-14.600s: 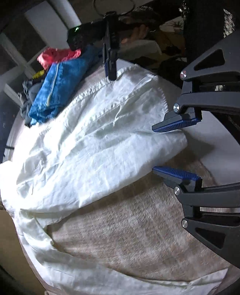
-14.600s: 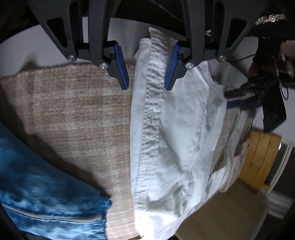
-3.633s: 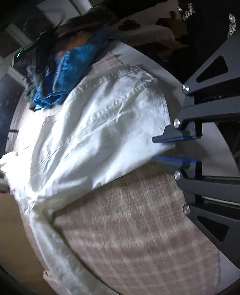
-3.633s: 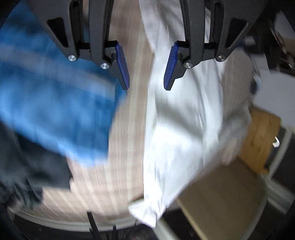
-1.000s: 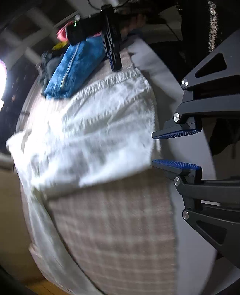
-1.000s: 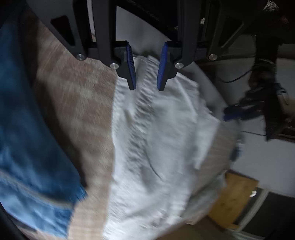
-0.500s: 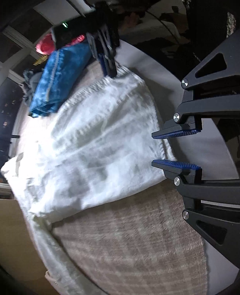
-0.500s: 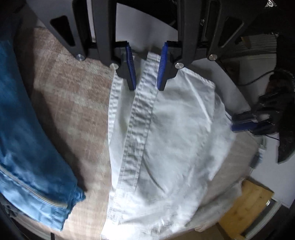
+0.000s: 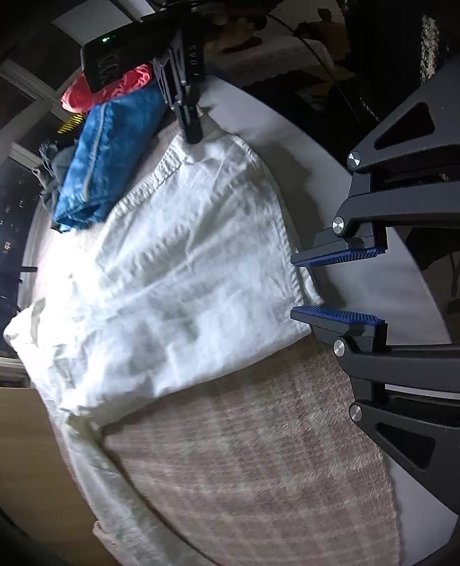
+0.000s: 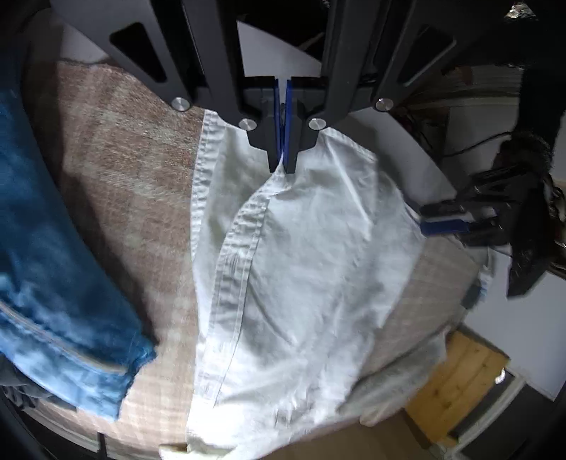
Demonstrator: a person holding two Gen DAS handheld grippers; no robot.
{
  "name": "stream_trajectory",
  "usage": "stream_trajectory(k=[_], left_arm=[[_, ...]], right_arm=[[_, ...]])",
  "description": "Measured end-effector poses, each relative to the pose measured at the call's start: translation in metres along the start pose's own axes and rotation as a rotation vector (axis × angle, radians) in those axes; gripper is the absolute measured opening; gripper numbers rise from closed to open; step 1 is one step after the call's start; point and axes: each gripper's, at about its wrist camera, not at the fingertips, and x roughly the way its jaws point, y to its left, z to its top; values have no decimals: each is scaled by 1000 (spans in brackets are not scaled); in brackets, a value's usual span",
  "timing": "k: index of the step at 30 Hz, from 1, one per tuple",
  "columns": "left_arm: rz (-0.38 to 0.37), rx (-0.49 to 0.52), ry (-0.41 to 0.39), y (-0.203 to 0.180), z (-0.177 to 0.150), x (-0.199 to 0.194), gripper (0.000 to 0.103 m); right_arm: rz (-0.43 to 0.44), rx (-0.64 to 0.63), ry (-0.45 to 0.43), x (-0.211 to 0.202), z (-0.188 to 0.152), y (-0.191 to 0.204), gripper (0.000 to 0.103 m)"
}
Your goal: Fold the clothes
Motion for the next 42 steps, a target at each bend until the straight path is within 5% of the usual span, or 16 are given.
stream_trajectory(k=[5,11,15,19,24,27,32,36,40,42], left_arm=[[-24,42,-34,-9,6,-8,23],[-9,84,92,-10,5,20,23],[-26,98,-16,-14,21,-15,26],[-36,44,-36,-4,52,4,27],[33,4,43,1,58,45,24],[61,-43,54,13,48,35,25],[154,-239,-28,67,24,-23,26],[266,-416,-102,139,-3,-71,28],[386,-564,-169,220,-22,-112,33],[383,-620,-206,263,-27,-125,37]], right_arm=[[-9,1,6,-14,-2,1,1],[-155,-32,187,23,-15,4,3],[-188,-77,49,-17,16,23,17],[-90,-128,-50,-2,66,45,18],[-175,-188,23,37,74,8,18],[-164,-161,78,34,79,-12,16],[4,-181,-49,-19,106,3,16],[67,-282,-126,-43,136,61,19],[79,-329,-162,-35,164,104,24],[94,-317,-157,-17,183,124,24]])
